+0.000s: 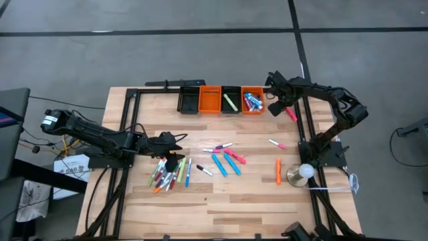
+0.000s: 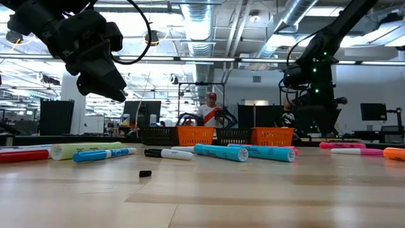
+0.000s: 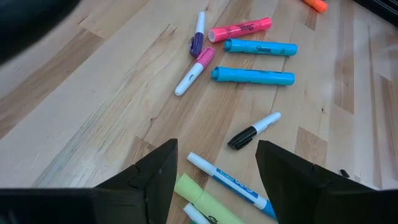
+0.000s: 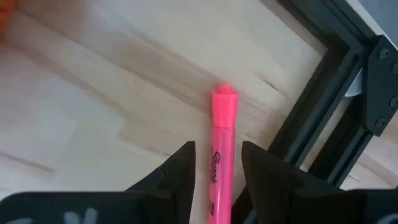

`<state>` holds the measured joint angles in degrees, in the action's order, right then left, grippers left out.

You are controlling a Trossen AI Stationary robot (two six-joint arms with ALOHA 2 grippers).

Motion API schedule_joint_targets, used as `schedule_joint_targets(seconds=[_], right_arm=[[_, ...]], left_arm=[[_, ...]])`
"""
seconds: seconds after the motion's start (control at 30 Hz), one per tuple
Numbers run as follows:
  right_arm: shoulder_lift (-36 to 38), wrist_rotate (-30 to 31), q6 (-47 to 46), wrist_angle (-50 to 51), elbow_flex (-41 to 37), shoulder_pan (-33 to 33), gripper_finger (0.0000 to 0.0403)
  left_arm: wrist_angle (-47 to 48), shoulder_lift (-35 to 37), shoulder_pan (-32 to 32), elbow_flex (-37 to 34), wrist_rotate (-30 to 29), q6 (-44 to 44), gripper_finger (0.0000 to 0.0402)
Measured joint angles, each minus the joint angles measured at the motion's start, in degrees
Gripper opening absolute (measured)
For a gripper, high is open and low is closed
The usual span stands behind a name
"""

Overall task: Pick & Place Markers
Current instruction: Put the pink highlighter pen into the right black bin

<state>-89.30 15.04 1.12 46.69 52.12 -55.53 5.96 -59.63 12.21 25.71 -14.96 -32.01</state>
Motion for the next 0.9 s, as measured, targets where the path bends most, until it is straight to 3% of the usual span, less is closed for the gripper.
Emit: schedule_joint_targets(seconds=[0.2, 0.4, 0.6, 0.77, 0.9], right_arm=[[-2.14, 0.65, -3.97, -0.46, 0.07, 0.43, 0.0123], [-9.83, 9.04, -6.6, 3.01, 1.65, 3.96, 0.0121], [-14.85, 12.43, -6.68, 7.64, 4.12, 5.4, 0.0119], [-17.56, 10.87, -6.75, 10.55, 6.34, 5.42, 0.0118], [-18.93, 3.88, -6.53, 11.24, 7.66, 5.48, 0.0118]], left_arm=[[0.0, 0.0, 0.01, 0.0, 0.0, 0.0, 0.0214], [0.0, 0.01, 0.02, 0.0, 0.0, 0.0, 0.0214], [-0.02, 0.02, 0.02, 0.0, 0.0, 0.0, 0.0214], [-0.03, 0.02, 0.02, 0.0, 0.02, 0.0, 0.0214], [-0.03, 0.02, 0.08, -0.02, 0.06, 0.0, 0.0214]])
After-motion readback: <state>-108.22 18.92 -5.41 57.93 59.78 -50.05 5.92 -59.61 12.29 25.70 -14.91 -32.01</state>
